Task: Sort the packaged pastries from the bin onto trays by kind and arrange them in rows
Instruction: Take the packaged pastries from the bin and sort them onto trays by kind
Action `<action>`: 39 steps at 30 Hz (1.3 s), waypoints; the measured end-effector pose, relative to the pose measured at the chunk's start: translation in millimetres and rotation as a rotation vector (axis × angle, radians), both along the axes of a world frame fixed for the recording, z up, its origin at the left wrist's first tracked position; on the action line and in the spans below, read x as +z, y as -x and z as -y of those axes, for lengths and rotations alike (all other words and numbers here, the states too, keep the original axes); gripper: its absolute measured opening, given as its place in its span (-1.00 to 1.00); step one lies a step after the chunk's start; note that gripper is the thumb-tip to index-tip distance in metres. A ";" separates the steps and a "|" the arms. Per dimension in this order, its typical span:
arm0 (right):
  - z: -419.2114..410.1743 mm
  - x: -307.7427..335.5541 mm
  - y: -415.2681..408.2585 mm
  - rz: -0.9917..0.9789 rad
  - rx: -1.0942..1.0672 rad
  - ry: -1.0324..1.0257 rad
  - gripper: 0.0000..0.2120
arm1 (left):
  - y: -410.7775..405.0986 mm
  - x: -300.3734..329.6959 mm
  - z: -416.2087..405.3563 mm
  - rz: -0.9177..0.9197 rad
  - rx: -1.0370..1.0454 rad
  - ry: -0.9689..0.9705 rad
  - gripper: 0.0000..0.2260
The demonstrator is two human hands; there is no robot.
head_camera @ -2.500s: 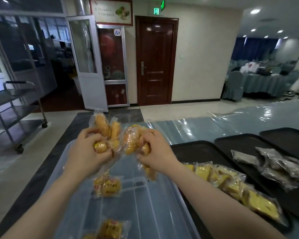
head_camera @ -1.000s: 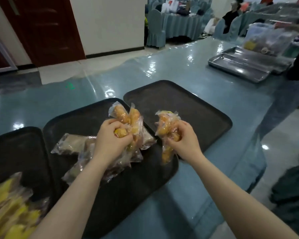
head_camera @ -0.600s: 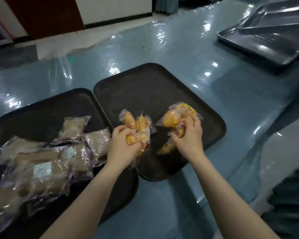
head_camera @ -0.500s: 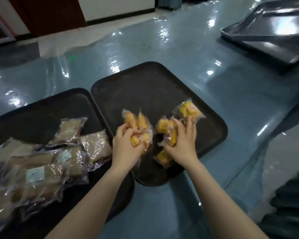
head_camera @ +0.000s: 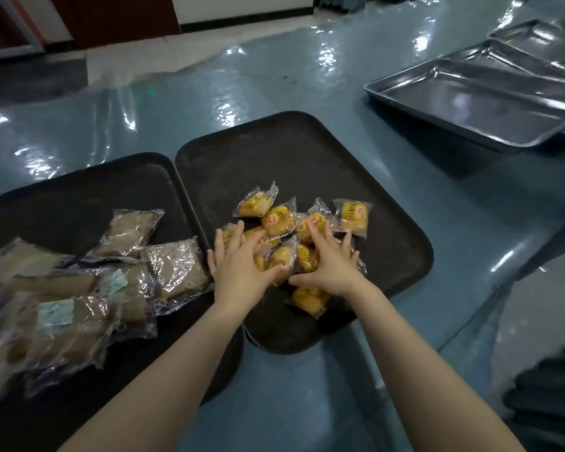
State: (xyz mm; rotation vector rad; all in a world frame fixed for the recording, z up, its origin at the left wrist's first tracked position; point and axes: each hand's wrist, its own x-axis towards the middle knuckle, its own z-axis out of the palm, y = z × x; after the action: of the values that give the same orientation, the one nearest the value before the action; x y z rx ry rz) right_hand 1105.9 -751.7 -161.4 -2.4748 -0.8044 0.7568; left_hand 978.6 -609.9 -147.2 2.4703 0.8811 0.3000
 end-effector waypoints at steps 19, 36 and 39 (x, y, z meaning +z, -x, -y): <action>-18.8 75.8 89.5 0.129 -0.103 -0.452 -0.65 | 80.1 54.2 5.7 0.267 0.050 0.406 -0.88; -2.3 43.3 185.7 0.391 -0.234 -0.075 -0.79 | 228.4 72.2 -36.2 0.324 0.019 0.528 -0.86; -9.3 51.0 175.2 0.507 -0.279 -0.215 -0.82 | 228.6 78.8 -43.1 0.335 0.028 0.502 -0.85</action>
State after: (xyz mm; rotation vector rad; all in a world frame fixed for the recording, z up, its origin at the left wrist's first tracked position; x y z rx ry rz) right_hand 930.7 -742.3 -110.4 -2.5285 -0.6375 -0.0613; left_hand 750.0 -566.8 -68.4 1.8797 0.7389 0.4287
